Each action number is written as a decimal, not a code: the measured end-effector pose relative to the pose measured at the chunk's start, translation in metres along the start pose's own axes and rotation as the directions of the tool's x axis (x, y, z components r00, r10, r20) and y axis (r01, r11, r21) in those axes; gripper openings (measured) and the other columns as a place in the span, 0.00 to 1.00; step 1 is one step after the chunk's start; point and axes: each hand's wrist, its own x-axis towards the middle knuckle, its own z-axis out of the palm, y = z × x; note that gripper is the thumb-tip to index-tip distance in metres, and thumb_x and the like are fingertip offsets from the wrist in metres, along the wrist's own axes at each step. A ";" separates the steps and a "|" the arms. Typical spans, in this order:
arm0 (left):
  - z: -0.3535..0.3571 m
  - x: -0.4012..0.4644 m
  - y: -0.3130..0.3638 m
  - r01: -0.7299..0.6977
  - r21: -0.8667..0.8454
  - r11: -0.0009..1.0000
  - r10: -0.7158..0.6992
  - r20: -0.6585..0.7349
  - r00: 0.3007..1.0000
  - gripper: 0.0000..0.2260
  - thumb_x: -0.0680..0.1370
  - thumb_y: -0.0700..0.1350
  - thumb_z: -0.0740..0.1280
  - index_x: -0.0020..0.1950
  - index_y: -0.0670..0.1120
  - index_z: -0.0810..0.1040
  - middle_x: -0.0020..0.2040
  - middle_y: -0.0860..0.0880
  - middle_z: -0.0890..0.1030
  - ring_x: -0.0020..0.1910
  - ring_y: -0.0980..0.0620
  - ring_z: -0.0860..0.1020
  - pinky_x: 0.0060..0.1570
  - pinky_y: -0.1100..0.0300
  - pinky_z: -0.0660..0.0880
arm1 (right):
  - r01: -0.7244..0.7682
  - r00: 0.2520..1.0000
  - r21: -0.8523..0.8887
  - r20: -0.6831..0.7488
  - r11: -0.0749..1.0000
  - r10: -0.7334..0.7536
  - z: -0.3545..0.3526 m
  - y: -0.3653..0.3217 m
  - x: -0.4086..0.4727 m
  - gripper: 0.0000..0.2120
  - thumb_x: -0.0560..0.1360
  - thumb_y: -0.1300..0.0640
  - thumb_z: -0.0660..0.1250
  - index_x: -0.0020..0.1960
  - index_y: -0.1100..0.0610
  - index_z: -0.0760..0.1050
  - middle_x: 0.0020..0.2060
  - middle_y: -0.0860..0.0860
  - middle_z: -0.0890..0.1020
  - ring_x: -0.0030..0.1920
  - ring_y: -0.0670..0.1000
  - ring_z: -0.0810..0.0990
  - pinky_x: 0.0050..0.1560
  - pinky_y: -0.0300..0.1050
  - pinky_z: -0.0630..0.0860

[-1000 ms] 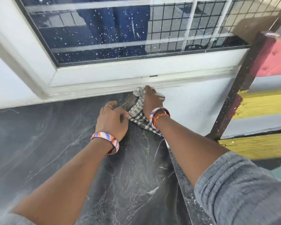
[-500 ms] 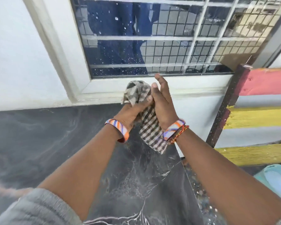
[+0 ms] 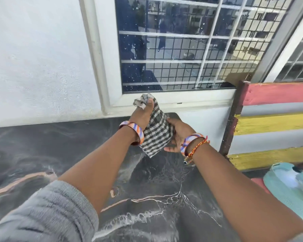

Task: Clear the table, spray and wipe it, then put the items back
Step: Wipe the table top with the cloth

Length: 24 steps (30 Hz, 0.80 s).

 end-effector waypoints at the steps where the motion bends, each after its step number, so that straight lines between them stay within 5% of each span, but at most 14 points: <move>1: -0.006 -0.005 0.002 -0.031 0.055 0.998 0.033 -0.039 0.999 0.31 0.77 0.64 0.48 0.41 0.37 0.73 0.39 0.40 0.77 0.39 0.45 0.76 0.51 0.50 0.73 | 0.055 0.997 0.004 -0.056 0.998 -0.055 0.002 -0.004 -0.002 0.15 0.75 0.44 0.62 0.46 0.57 0.74 0.51 0.54 0.79 0.49 0.54 0.77 0.47 0.52 0.76; 3: -0.021 -0.011 0.002 -0.056 0.053 0.997 0.060 -0.083 0.995 0.28 0.79 0.61 0.49 0.37 0.38 0.70 0.35 0.38 0.75 0.37 0.42 0.76 0.48 0.54 0.74 | 0.162 0.979 0.043 -0.130 0.986 -0.155 0.004 -0.013 -0.008 0.13 0.77 0.49 0.62 0.50 0.59 0.73 0.57 0.58 0.78 0.53 0.58 0.78 0.55 0.55 0.76; 5: -0.035 -0.016 -0.002 -0.024 -0.154 0.988 0.020 -0.029 0.999 0.22 0.79 0.58 0.53 0.44 0.39 0.71 0.43 0.37 0.76 0.46 0.38 0.79 0.54 0.47 0.76 | 0.249 0.963 0.123 -0.135 0.961 -0.232 0.009 -0.023 -0.012 0.11 0.78 0.50 0.61 0.52 0.58 0.73 0.62 0.60 0.76 0.59 0.59 0.76 0.61 0.58 0.73; 8: -0.060 -0.033 -0.017 0.046 -0.453 0.890 0.008 0.117 0.993 0.16 0.80 0.54 0.56 0.46 0.43 0.73 0.42 0.41 0.77 0.42 0.44 0.78 0.47 0.51 0.77 | 0.290 0.957 0.277 -0.074 0.916 -0.281 0.030 -0.031 -0.022 0.14 0.78 0.50 0.61 0.57 0.58 0.74 0.66 0.59 0.72 0.65 0.60 0.72 0.65 0.63 0.68; 11: -0.081 -0.041 -0.036 0.130 -0.733 0.667 0.003 0.177 0.984 0.20 0.76 0.59 0.59 0.57 0.45 0.74 0.56 0.40 0.79 0.54 0.42 0.78 0.54 0.48 0.75 | 0.258 0.944 0.429 0.080 0.866 -0.321 0.054 -0.028 -0.031 0.19 0.77 0.50 0.63 0.62 0.60 0.73 0.58 0.60 0.79 0.55 0.59 0.80 0.56 0.58 0.75; 14: -0.089 -0.046 -0.049 0.087 -0.926 0.368 -0.018 0.087 0.996 0.28 0.75 0.61 0.60 0.67 0.44 0.71 0.65 0.43 0.75 0.63 0.43 0.74 0.61 0.46 0.73 | 0.233 0.893 0.444 0.254 0.865 -0.371 0.071 -0.022 -0.038 0.10 0.77 0.55 0.63 0.45 0.60 0.79 0.39 0.57 0.84 0.38 0.54 0.84 0.39 0.51 0.81; 16: -0.093 -0.050 -0.060 0.054 -0.958 0.281 -0.074 0.035 0.997 0.28 0.74 0.61 0.61 0.69 0.45 0.70 0.66 0.43 0.75 0.64 0.43 0.74 0.66 0.44 0.69 | 0.233 0.863 0.430 0.322 0.872 -0.390 0.082 -0.017 -0.042 0.11 0.76 0.57 0.62 0.41 0.59 0.80 0.35 0.55 0.85 0.37 0.54 0.84 0.42 0.49 0.81; 19: -0.108 -0.060 -0.083 0.130 -0.900 0.417 -0.219 0.039 0.975 0.26 0.75 0.57 0.62 0.67 0.42 0.69 0.66 0.44 0.74 0.56 0.44 0.78 0.54 0.52 0.78 | 0.235 0.847 0.403 0.361 0.885 -0.389 0.097 -0.011 -0.047 0.08 0.76 0.56 0.63 0.47 0.61 0.77 0.42 0.57 0.83 0.43 0.56 0.82 0.52 0.52 0.77; 21: -0.120 -0.070 -0.101 0.233 -0.877 0.421 -0.307 0.103 0.946 0.30 0.75 0.57 0.62 0.71 0.40 0.62 0.68 0.42 0.69 0.54 0.45 0.76 0.45 0.54 0.80 | 0.183 0.853 0.441 0.373 0.879 -0.365 0.108 -0.003 -0.047 0.09 0.76 0.56 0.62 0.44 0.61 0.76 0.39 0.57 0.82 0.40 0.55 0.81 0.48 0.49 0.78; 24: -0.134 -0.084 -0.120 0.390 -0.700 0.598 -0.324 0.234 0.917 0.41 0.72 0.67 0.57 0.72 0.35 0.59 0.73 0.39 0.63 0.72 0.42 0.62 0.67 0.47 0.65 | 0.078 0.858 0.438 0.428 0.896 -0.284 0.122 0.012 -0.048 0.11 0.77 0.54 0.61 0.41 0.60 0.74 0.35 0.54 0.77 0.36 0.52 0.76 0.45 0.46 0.75</move>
